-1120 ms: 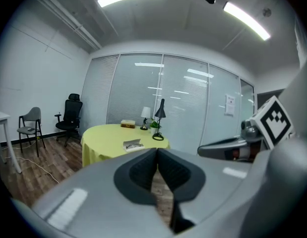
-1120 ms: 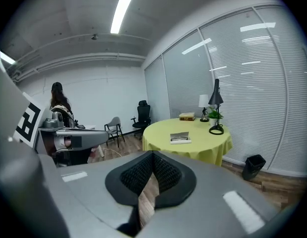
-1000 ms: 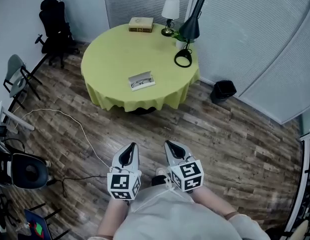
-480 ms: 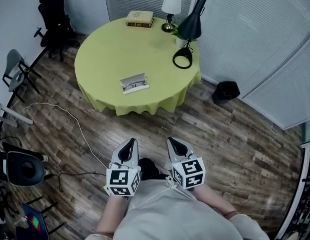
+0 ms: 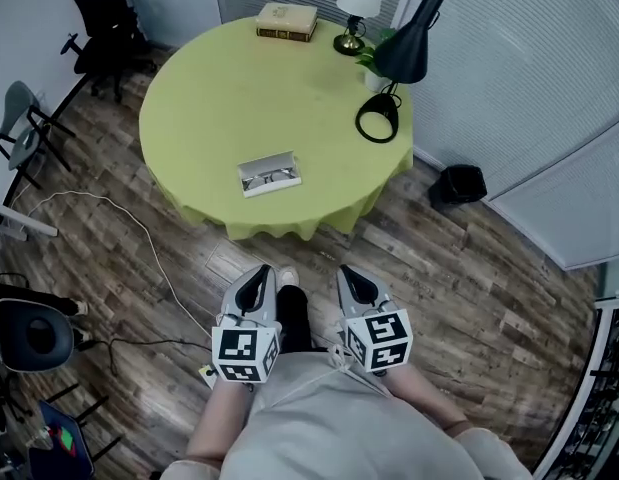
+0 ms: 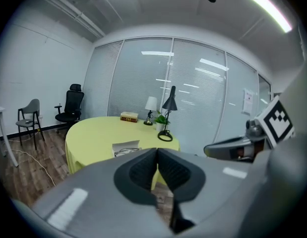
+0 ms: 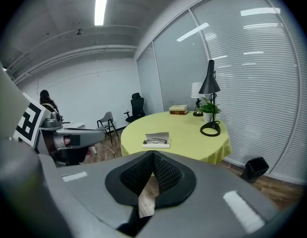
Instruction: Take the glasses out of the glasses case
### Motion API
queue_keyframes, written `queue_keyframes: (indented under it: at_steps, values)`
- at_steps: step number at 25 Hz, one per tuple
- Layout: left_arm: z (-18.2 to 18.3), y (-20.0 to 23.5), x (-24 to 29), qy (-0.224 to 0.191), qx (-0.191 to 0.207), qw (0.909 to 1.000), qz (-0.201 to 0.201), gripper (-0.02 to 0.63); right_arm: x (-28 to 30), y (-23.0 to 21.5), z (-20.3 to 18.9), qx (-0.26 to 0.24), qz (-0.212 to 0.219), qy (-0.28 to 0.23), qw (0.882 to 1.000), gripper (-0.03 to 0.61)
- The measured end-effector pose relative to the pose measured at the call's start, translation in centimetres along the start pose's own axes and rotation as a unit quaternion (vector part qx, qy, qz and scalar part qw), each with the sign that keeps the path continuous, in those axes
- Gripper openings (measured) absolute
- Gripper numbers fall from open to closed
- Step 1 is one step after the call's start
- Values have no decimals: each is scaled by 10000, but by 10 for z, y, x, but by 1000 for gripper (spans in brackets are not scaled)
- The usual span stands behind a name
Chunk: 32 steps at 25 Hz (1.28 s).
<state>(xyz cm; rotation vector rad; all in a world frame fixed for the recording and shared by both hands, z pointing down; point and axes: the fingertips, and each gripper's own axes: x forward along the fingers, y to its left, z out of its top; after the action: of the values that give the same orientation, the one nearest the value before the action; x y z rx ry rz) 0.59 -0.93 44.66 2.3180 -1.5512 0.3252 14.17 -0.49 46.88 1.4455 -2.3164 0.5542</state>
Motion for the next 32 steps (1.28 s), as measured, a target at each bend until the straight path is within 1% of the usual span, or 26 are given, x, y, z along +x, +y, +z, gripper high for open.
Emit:
queue_keyframes:
  at_steps: [7,11,14,18,21,24,27,29,30,32]
  values:
    - [32,59,76,26,-23,9999,117,8,84,-20,45,-152,88,136,9998,-2]
    - [55,100,119,-33,70,9996,260,8,130,-26,75,-157,200,165,9995,0]
    - [60,126,151,96,32,9997,243,8,165,-31,94,-214,263,187,9993,-2]
    - [51,147,190,469,48,9989,20,8,214,-38,104,-213,312,356,9987,-2]
    - [38,158,213,701,-45,9974,-161,8,241,-40,102,-171,369,529,9978,0]
    - [21,170,236,1068,-61,9940,-207,8,266,-43,98,-131,474,674,9965,0]
    - [3,173,252,1363,-55,9899,-389,8,281,-45,91,-100,581,807,9950,-2]
    - [-9,174,260,1551,104,9869,-435,8,288,-47,88,-93,617,885,9941,-2]
    - [-13,175,264,1659,252,9849,-419,8,292,-48,86,-106,628,919,9937,-2]
    - [-24,177,274,1905,574,9791,-420,31,300,-52,80,-134,641,1001,9928,-2]
